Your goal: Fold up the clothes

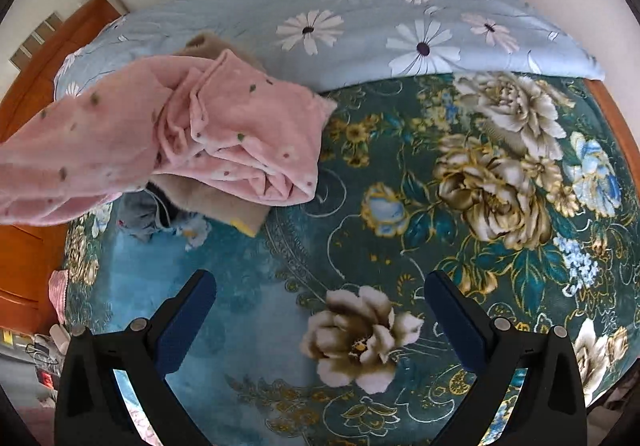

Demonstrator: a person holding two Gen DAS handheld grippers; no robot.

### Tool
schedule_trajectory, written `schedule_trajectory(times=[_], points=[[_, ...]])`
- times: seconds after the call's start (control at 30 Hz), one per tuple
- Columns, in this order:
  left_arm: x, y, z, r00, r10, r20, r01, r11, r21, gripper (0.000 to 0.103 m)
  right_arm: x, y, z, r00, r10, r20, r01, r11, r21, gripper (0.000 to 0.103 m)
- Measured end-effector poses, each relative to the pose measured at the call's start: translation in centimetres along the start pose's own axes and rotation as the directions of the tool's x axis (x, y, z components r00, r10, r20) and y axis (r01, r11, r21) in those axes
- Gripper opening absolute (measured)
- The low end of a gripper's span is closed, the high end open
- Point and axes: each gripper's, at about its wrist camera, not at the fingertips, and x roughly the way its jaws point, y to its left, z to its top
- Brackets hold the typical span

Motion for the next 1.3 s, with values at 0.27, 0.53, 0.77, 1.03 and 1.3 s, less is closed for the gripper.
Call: schedule_trajectory(times=[0.27,0.53,0.77,1.03,1.3], points=[[2.9,3.5,-0.7,0.997,0.002,-0.071,-0.005,0.999,-0.037,0.013,4.9,5.7,3.5,0.995,0.088,-0.034,-0.089,0.996,-0.027,0.102],[7.3,6.1,0.5,0.989,-0.039,-0.139,0.035,0.999,-0.034,0.013,10.7,11.3,9.7,0.992,0.112,-0.063,-0.11,0.994,0.022,0.079],[9.9,8.6,1.4,0.984,-0.06,-0.17,0.05,0.997,-0.063,0.013,15.3,14.1,13.7,0.99,0.068,-0.127,-0.059,0.996,0.073,0.044],[10.7,9.4,2.0,0.984,-0.043,-0.175,0.023,0.993,-0.113,0.013,15.8,11.7,14.8,0.98,0.139,-0.145,-0.113,0.978,0.177,0.007],[8.8,7.2,3.0,0.992,-0.054,-0.117,0.037,0.99,-0.138,0.013,6.0,0.5,16.6,0.986,0.142,0.091,-0.165,0.92,0.354,0.006]])
